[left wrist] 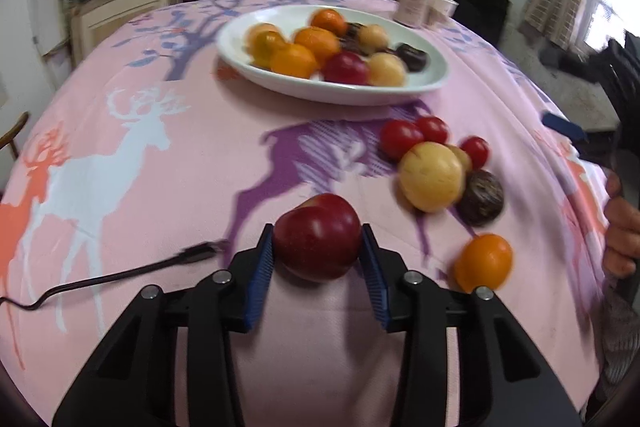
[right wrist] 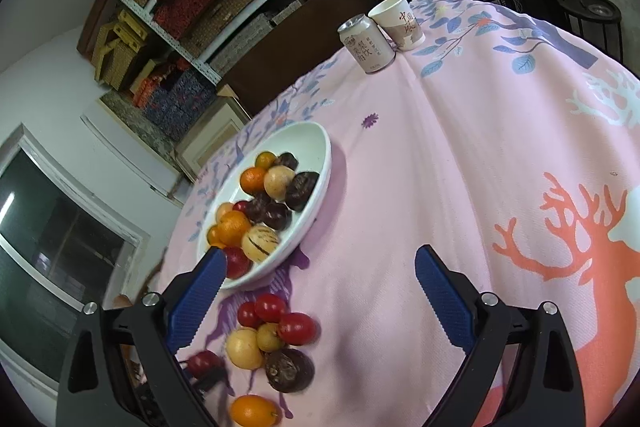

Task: Organize fruits
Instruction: 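Grasp a red plum with the left tool, then hold the plum in the left tool while the right tool grasps a red tomato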

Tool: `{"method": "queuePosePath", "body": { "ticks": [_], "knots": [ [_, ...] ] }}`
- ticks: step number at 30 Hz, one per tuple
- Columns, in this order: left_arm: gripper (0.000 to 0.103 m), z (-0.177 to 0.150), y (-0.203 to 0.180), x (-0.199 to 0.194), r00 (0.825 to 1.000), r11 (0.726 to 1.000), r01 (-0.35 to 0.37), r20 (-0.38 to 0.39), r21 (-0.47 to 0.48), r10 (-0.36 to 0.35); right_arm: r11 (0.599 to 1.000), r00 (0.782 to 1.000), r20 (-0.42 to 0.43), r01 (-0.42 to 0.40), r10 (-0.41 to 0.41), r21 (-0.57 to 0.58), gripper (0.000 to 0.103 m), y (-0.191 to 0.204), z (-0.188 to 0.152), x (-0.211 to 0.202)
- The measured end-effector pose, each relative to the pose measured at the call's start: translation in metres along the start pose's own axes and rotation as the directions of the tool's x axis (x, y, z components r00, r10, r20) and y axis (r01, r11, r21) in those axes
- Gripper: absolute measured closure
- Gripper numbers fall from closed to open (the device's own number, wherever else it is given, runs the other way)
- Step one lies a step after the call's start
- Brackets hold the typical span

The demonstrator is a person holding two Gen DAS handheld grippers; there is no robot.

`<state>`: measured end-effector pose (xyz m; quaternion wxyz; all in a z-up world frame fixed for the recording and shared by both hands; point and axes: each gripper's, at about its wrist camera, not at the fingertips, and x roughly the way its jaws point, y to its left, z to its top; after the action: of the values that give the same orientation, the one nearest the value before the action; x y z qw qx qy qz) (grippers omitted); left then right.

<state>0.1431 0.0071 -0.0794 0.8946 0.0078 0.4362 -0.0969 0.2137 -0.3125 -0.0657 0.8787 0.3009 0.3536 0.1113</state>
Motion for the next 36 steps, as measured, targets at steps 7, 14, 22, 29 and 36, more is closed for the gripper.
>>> {"method": "queuePosePath", "body": {
  "ticks": [7,14,22,29,36],
  "knots": [
    [0.062,0.004,0.020,-0.004,1.000,0.996,-0.009,0.016,-0.086,0.010,0.987,0.986,-0.142,0.066,-0.087,-0.144,0.007,0.019,-0.018,0.026],
    [0.062,0.004,0.018,-0.003,1.000,0.997,-0.010,0.011,-0.076,0.011,0.970,0.966,-0.209,0.108,-0.154,-0.216,0.007,0.024,-0.030,0.041],
    [0.062,0.002,0.018,-0.001,1.000,0.997,-0.008,0.000,-0.077,0.008,0.926,0.940,-0.220,0.178,-0.260,-0.334,0.007,0.032,-0.040,0.051],
    [0.062,0.002,0.019,0.000,1.000,0.997,-0.009,-0.003,-0.075,0.009,0.936,0.956,-0.127,0.221,-0.263,-0.274,0.007,0.017,-0.024,0.030],
    [0.062,0.002,0.017,0.001,1.000,0.998,-0.018,-0.006,-0.067,0.018,0.878,0.940,-0.089,0.272,-0.331,-0.393,0.022,0.029,-0.036,0.039]
  ]
}}
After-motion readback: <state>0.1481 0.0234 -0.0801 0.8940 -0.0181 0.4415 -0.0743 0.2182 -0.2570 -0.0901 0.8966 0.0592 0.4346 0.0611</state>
